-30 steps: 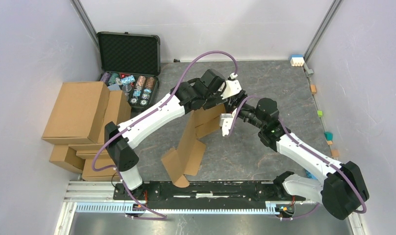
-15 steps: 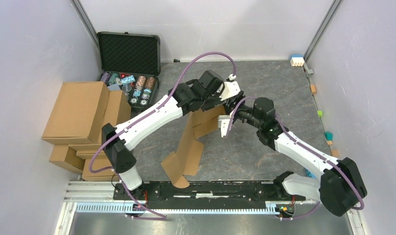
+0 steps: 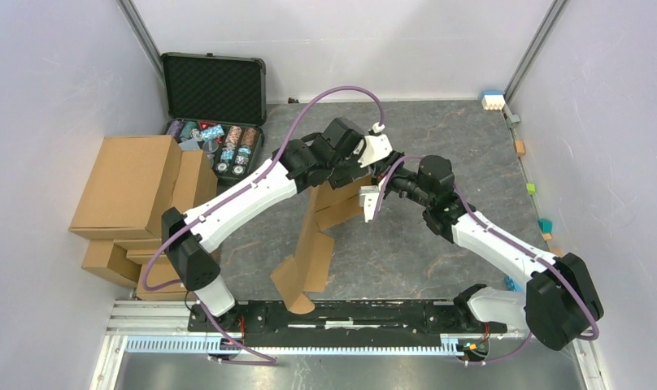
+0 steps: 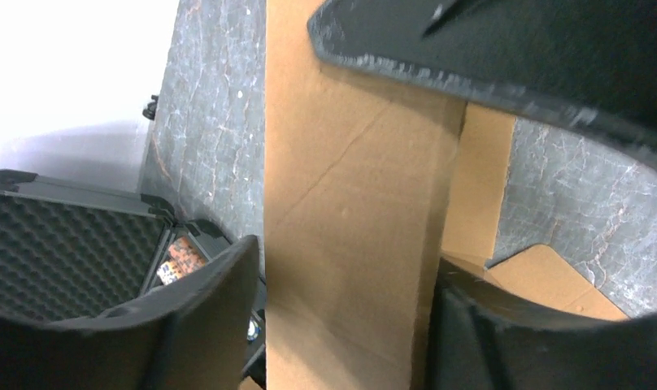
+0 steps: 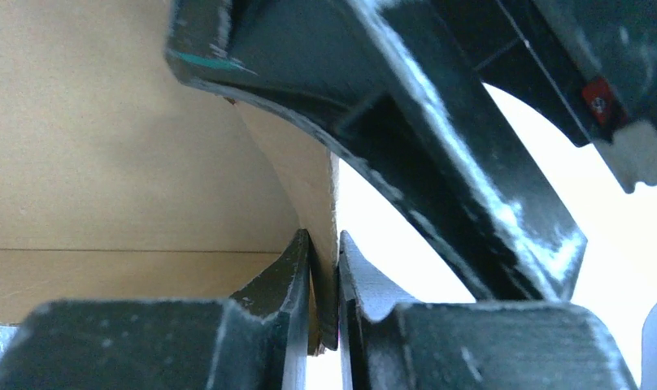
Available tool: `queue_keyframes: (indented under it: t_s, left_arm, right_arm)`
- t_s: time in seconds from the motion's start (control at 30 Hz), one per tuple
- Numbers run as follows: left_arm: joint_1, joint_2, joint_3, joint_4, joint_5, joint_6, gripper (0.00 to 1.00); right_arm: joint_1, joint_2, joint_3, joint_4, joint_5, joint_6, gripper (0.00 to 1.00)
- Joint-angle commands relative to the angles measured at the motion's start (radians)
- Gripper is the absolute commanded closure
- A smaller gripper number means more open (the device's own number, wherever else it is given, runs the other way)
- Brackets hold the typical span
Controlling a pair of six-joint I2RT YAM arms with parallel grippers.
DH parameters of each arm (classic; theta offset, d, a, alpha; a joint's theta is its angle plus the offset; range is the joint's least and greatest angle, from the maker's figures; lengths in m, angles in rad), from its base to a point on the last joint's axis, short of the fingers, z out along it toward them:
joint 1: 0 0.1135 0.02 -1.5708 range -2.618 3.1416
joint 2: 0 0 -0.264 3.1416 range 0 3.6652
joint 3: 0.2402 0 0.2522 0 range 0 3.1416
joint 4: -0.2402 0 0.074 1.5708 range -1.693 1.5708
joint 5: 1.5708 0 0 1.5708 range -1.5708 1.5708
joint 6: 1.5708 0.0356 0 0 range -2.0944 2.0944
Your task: Fold the paper box
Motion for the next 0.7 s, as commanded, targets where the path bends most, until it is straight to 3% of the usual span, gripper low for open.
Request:
queue_keyframes:
  t_s: [0.0,0.13,0.37,0.57,0.67]
  left_arm:
    - [-0.033,-0.042,-0.021,-0.024,0.106,-0.060,0.22]
    - [-0.023,-0.098,-0.023,-0.005,0.134,-0.113,0.07]
    - [0.023,-0.216,-0.048,0.022,0.246,-0.225,0.04]
    - [0.147,-0.377,-0.145,0.124,0.428,-0.375,0.02]
    - [0.166,-0.489,-0.215,0.179,0.371,-0.463,0.00]
  right_arm:
    - [0.011,-0.017,0.011,-0.009,-0.022,0.014,0.86]
    - [0.011,-0.031,0.003,-0.009,-0.010,0.028,0.96]
    - [0.013,-0.031,0.018,-0.036,-0.010,0.048,1.00]
    - [0.020,-0.029,0.087,-0.161,0.005,0.093,1.00]
    - [0.027,-0.018,0.144,-0.218,0.046,0.216,1.00]
